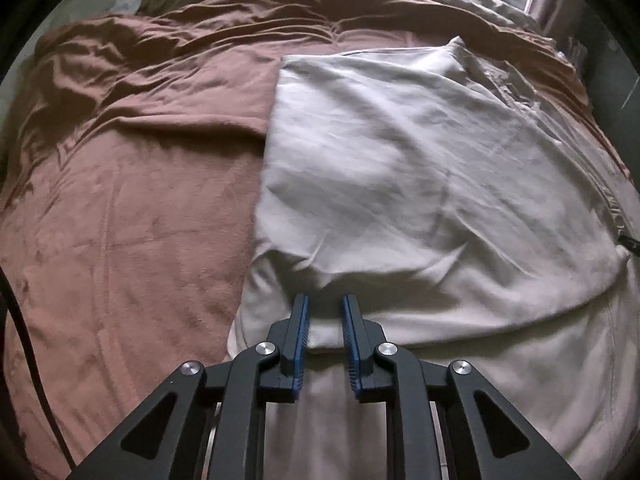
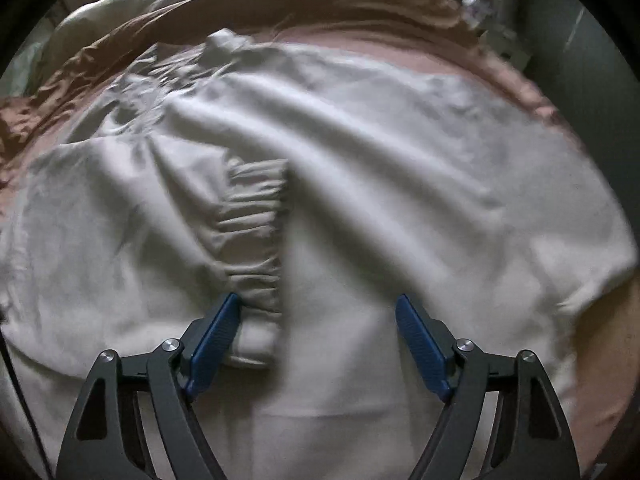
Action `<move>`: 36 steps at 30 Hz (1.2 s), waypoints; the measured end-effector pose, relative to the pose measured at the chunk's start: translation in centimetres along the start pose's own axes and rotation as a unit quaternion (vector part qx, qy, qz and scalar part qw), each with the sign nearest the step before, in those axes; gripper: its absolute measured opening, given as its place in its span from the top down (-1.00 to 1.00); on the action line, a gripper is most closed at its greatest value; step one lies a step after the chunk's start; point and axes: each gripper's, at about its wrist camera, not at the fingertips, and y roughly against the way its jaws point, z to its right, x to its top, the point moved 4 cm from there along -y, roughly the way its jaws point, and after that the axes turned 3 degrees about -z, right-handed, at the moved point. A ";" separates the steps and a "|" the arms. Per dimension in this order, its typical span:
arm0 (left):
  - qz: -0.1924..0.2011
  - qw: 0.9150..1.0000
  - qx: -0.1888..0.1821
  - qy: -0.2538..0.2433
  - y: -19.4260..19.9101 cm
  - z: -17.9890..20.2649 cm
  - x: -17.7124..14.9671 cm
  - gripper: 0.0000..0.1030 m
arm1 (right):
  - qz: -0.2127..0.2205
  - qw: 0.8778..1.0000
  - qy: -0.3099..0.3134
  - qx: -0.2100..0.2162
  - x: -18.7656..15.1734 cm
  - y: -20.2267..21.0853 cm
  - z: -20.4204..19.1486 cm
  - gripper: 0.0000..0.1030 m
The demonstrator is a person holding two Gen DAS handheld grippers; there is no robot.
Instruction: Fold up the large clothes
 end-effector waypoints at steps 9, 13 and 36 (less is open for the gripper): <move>0.007 1.000 -0.016 0.001 2.8 3.0 0.4 0.48 | 0.041 0.992 -0.075 0.095 -1.5 4.3 10.1 -0.54; 0.017 0.999 -0.033 -0.003 3.8 5.7 0.7 0.37 | 0.054 0.988 -0.110 0.089 -3.0 5.7 16.2 -0.54; 0.043 0.993 -0.063 -0.092 4.7 22.8 2.1 -0.31 | 0.065 0.958 -0.262 0.099 -8.2 5.0 37.0 0.21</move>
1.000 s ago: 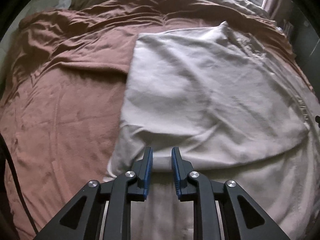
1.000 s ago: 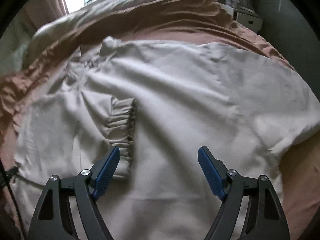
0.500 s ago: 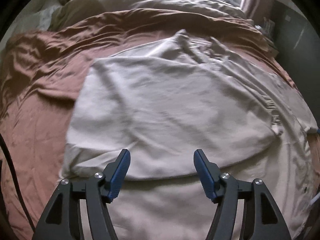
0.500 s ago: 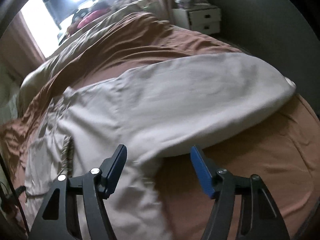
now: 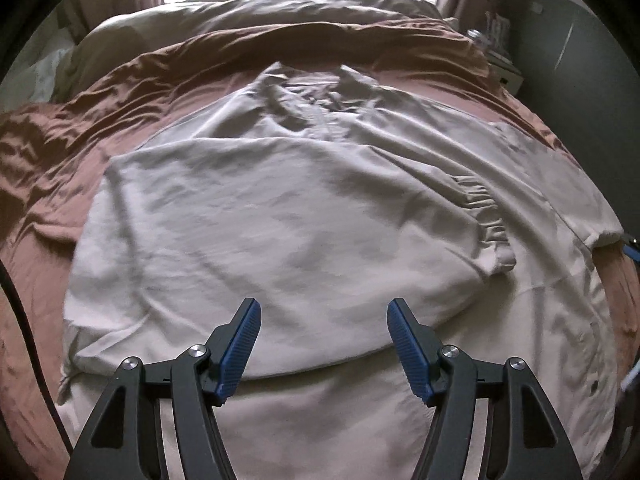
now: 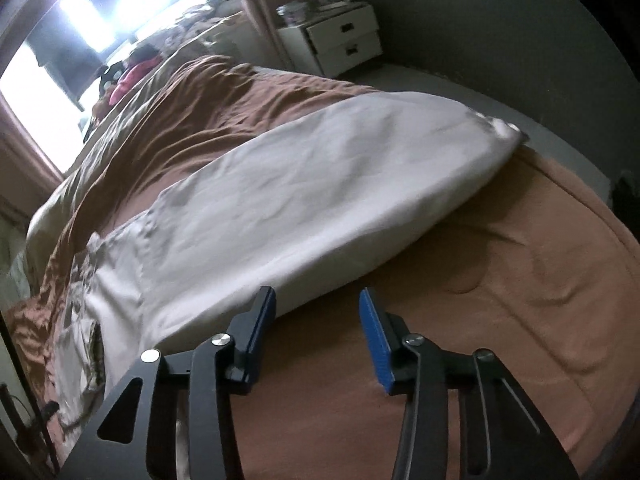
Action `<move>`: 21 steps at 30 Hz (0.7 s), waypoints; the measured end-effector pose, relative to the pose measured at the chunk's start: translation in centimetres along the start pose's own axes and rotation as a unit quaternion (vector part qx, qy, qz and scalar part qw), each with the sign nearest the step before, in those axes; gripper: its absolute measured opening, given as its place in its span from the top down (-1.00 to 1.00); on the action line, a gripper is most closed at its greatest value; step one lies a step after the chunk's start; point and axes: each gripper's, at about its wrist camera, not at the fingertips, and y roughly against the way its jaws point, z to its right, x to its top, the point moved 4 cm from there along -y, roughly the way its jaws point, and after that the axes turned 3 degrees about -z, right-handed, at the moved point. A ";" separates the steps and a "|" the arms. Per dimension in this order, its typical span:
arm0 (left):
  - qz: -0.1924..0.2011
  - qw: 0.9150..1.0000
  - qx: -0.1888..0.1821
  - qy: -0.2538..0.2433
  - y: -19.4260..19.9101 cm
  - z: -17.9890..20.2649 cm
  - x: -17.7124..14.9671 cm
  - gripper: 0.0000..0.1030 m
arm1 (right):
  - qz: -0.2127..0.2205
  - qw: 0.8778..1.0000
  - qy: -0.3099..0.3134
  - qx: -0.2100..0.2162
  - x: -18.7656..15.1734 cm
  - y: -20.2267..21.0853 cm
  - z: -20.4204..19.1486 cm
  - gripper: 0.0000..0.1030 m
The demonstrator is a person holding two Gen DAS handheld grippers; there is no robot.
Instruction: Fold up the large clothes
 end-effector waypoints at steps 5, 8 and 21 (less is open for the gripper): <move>0.000 1.000 0.002 -0.008 -1.6 1.5 0.2 -0.31 | -0.004 1.000 -0.009 -0.005 1.8 -1.7 1.3 0.21; 0.004 0.999 0.018 -0.026 -2.4 2.3 0.1 -0.31 | -0.011 1.000 -0.009 -0.007 2.5 -3.3 1.4 0.21; -0.026 0.999 0.022 -0.026 -6.6 2.1 -0.1 -0.31 | -0.013 0.999 -0.031 -0.019 4.6 -6.7 2.5 0.81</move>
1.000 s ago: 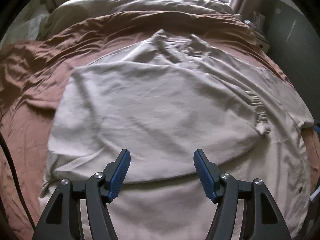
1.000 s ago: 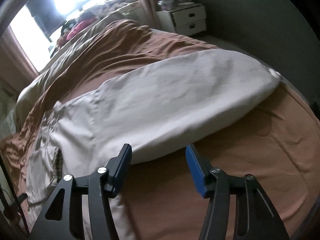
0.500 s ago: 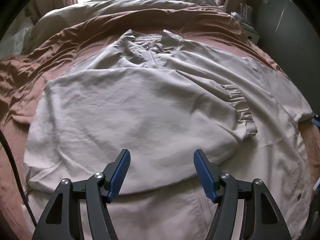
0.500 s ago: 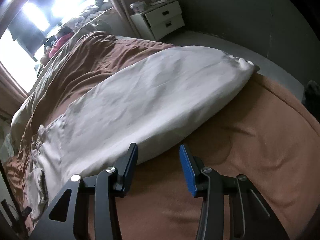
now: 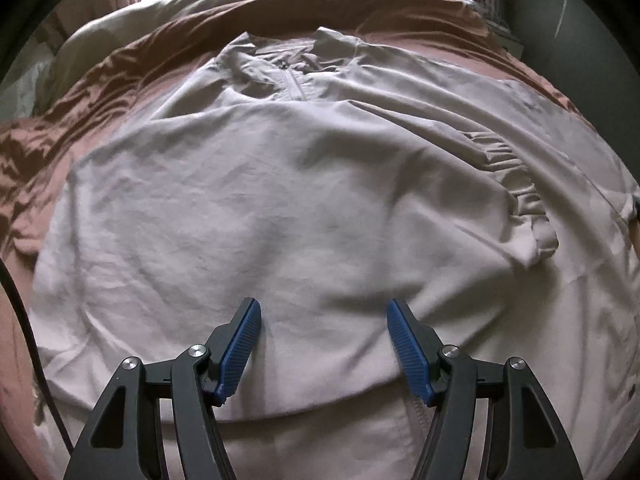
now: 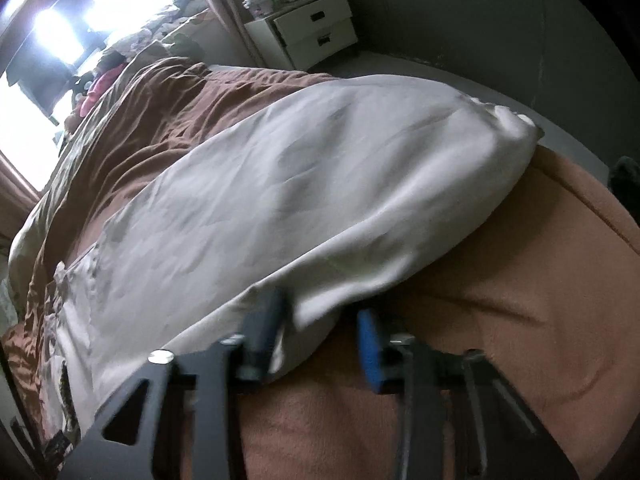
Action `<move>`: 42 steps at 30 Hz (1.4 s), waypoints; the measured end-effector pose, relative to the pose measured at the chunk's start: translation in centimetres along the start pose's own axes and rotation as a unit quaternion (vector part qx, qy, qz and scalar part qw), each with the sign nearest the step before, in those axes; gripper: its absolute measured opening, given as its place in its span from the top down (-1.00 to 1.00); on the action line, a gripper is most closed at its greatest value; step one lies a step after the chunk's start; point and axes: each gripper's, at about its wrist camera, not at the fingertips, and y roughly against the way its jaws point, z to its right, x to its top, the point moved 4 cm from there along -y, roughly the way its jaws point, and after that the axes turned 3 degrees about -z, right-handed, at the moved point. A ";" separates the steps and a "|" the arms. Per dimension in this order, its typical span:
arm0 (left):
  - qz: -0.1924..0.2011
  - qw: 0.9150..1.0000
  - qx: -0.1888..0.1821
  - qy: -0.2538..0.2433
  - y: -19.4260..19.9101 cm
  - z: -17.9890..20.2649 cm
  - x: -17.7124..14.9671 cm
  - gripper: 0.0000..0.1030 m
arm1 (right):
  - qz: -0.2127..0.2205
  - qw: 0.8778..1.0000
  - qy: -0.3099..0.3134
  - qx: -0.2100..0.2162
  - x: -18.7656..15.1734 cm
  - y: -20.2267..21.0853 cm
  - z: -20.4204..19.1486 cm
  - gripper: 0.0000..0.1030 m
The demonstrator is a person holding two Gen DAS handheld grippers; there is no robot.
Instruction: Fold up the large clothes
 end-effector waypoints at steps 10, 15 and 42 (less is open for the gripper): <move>0.027 1.000 -0.006 -0.001 3.7 -0.9 0.0 -0.31 | 0.080 0.995 0.048 0.032 0.7 9.2 -5.5 1.00; 0.048 0.999 -0.014 0.015 6.8 -2.5 0.0 -0.31 | 0.105 0.989 0.089 0.052 -0.3 13.6 -9.9 1.00; 0.103 0.991 -0.010 0.090 16.3 -15.7 -6.2 -0.31 | 0.015 0.952 0.252 0.170 -10.0 11.5 -30.3 1.00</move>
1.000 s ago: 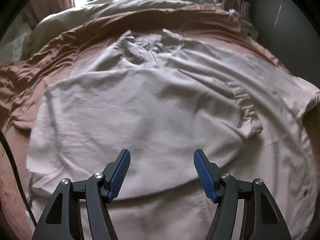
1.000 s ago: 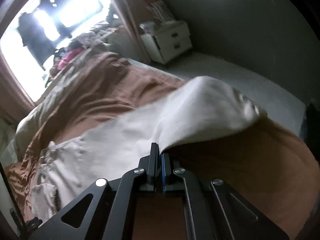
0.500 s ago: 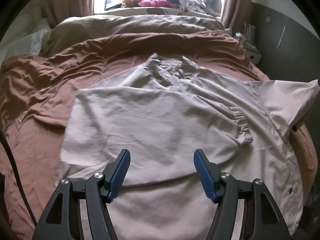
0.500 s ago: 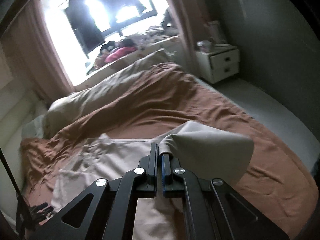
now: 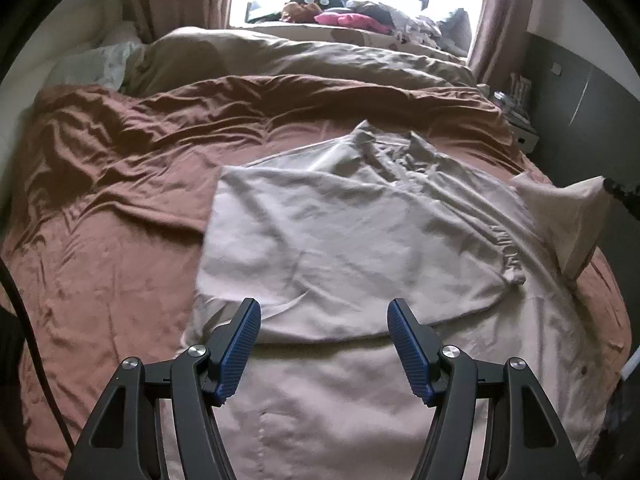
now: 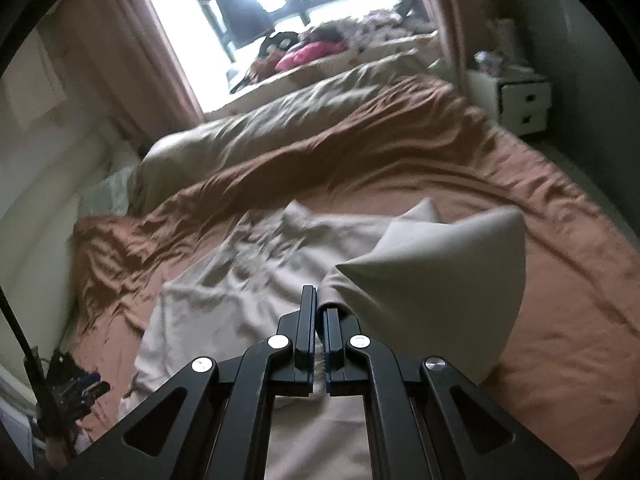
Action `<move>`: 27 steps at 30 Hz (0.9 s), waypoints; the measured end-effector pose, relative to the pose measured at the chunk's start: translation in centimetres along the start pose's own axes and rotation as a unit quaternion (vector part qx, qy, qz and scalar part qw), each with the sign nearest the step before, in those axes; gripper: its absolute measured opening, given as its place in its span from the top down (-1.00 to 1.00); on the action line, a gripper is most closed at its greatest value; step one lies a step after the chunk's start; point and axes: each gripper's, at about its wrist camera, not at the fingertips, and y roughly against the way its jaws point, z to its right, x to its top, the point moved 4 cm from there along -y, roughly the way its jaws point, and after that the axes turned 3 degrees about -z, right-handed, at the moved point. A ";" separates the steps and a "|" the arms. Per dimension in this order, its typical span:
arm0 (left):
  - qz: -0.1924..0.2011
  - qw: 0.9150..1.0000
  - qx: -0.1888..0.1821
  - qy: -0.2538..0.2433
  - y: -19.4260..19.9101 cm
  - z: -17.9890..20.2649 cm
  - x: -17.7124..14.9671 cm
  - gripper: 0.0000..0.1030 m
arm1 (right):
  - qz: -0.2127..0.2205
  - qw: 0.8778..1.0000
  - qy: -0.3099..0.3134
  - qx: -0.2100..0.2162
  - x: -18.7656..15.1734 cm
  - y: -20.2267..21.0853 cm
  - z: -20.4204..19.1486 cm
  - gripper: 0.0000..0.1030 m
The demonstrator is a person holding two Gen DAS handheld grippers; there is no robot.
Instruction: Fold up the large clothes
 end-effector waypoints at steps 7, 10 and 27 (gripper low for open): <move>-0.017 1.000 0.002 0.020 -0.8 -2.6 -1.6 -0.31 | -0.076 0.996 -0.026 0.041 -2.2 -6.0 -0.8 0.99; -0.022 1.000 0.000 0.022 -1.2 -2.8 -2.1 -0.31 | -0.090 0.994 -0.042 0.044 -3.1 -7.4 0.1 0.98; -0.041 0.999 -0.034 0.008 -5.1 1.5 -2.7 -0.31 | -0.050 0.994 -0.095 -0.034 -1.0 -1.0 15.1 -0.90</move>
